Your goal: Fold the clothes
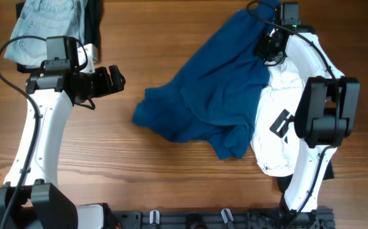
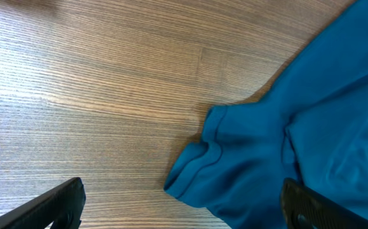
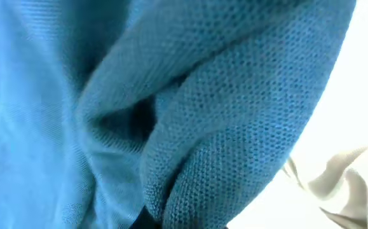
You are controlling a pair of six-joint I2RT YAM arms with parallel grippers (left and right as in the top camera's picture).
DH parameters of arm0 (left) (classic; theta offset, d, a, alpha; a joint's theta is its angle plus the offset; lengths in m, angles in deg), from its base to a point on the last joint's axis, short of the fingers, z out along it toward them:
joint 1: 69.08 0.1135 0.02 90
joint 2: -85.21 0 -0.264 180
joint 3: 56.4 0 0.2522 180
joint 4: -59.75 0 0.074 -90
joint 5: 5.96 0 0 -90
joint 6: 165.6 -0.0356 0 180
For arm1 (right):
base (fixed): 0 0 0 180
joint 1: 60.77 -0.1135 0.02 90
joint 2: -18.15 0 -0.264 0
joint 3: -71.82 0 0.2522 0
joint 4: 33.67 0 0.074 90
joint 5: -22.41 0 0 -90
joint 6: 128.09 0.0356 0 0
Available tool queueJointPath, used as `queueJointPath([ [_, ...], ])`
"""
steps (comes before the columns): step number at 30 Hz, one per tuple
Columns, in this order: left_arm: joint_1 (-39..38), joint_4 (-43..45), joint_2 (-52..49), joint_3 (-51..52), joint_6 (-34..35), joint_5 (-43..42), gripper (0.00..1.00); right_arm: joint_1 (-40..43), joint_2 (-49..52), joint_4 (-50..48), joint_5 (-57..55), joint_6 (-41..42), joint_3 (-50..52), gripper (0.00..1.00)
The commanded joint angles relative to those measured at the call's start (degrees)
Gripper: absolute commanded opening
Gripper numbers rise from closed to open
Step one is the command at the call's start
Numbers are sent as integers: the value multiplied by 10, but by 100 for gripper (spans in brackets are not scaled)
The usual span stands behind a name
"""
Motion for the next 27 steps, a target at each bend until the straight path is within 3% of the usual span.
queueJointPath([
  [1, -2, 0, 4, -6, -7, -1, 98, -32, -85, -5, 24, -40, -33, 4],
  [5, -2, 5, 4, -6, -7, -1, 98, -122, -101, -14, 72, -41, -33, 4],
  [11, -2, 2, 4, -6, -7, -1, 98, -274, -100, -23, 31, -44, -33, 7],
  [14, -2, 2, 4, -6, -7, -1, 99, -267, -100, -10, 29, -35, -34, 30],
  [16, -2, 2, 4, -6, -7, -1, 99, -237, -106, 19, 48, -35, -34, 73],
  [17, -2, 2, 4, -6, -7, -1, 99, -217, -115, 48, 48, -33, -34, 85],
  [19, -2, 0, 4, -6, -7, -1, 100, -167, -138, 118, 37, -25, -34, 97],
  [24, -2, -1, 4, -6, -7, -1, 100, -22, -169, 322, 19, -20, -32, 100],
  [27, -2, -3, 4, -6, -7, -1, 100, 25, -168, 383, -14, -32, 39, 100],
])
